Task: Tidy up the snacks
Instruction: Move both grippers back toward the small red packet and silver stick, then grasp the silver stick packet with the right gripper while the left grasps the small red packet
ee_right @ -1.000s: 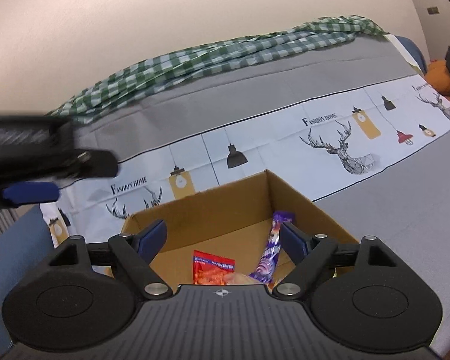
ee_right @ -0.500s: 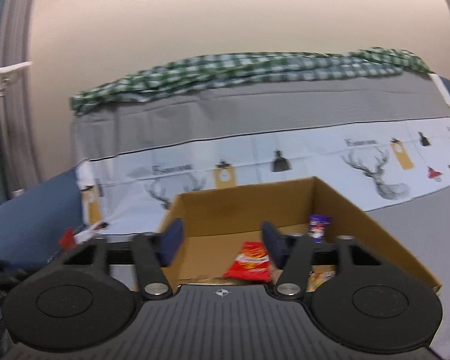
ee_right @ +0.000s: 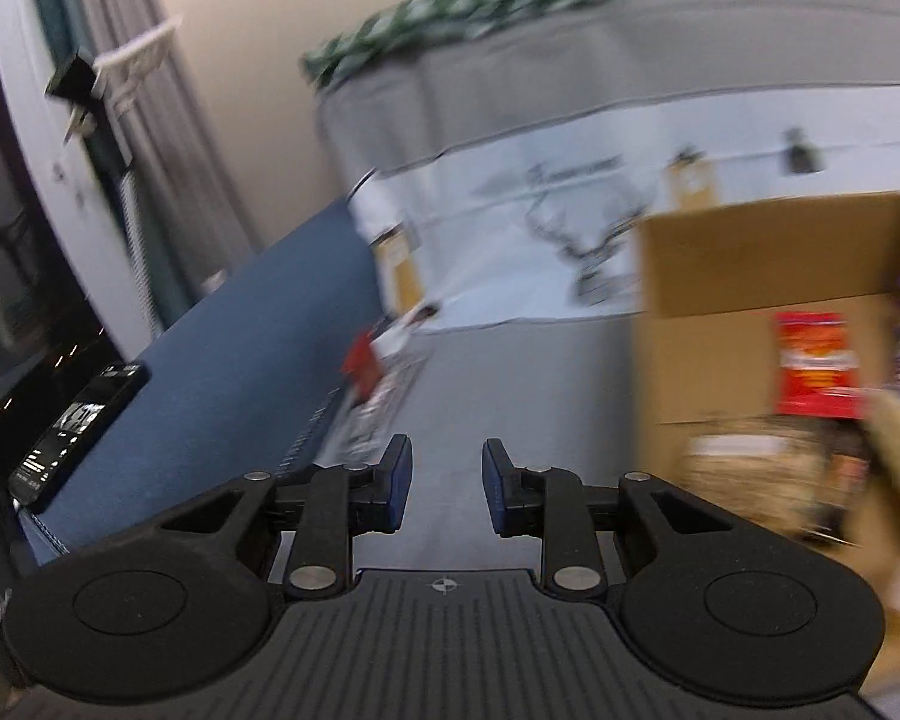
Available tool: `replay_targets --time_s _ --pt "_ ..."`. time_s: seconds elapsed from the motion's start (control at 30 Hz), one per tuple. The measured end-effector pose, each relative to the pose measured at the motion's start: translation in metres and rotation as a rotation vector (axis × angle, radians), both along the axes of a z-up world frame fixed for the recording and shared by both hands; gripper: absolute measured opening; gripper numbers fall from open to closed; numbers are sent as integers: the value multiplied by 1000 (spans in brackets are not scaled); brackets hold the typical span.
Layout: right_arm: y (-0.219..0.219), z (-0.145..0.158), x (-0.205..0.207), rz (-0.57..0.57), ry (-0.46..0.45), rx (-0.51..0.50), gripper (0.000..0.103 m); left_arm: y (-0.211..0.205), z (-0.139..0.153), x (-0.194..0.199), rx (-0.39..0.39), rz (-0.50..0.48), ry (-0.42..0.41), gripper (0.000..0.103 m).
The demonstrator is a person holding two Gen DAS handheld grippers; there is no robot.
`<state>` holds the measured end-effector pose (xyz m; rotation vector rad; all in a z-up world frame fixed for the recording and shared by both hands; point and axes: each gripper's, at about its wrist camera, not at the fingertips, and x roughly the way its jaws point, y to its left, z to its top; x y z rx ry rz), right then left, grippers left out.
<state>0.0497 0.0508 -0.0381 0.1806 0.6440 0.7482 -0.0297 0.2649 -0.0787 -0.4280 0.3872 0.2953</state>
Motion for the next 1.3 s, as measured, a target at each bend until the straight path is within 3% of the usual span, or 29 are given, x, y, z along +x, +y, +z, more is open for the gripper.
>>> replay_targets --time_s 0.07,0.13,0.2,0.3,0.6,0.7,0.77,0.83,0.9,0.97,1.3 --pt "35 3 15 36 20 -23 28 6 3 -2 -13 37 -8 36" --pt "71 6 33 57 26 -70 30 14 6 -8 -20 79 -14 36" --pt "109 6 55 92 43 -125 53 19 8 -12 -16 121 -30 36" --pt "159 -4 84 133 53 -222 70 25 14 -24 0 182 -91 36" --pt "255 -55 136 206 116 -431 76 27 26 -37 18 198 -178 36" --pt "268 -66 142 172 81 -498 76 25 25 -38 17 189 -177 37" --pt "273 -74 148 173 98 -510 74 26 23 -37 9 184 -175 37" --pt "276 -81 150 184 94 -529 66 27 23 -32 6 180 -170 37" --pt "277 -83 143 187 32 -571 39 28 22 -28 5 176 -162 37" --pt "271 -81 138 202 4 -578 27 28 22 -27 4 174 -161 37" --pt "171 -80 93 71 118 -572 22 29 19 -24 -13 158 -138 36"
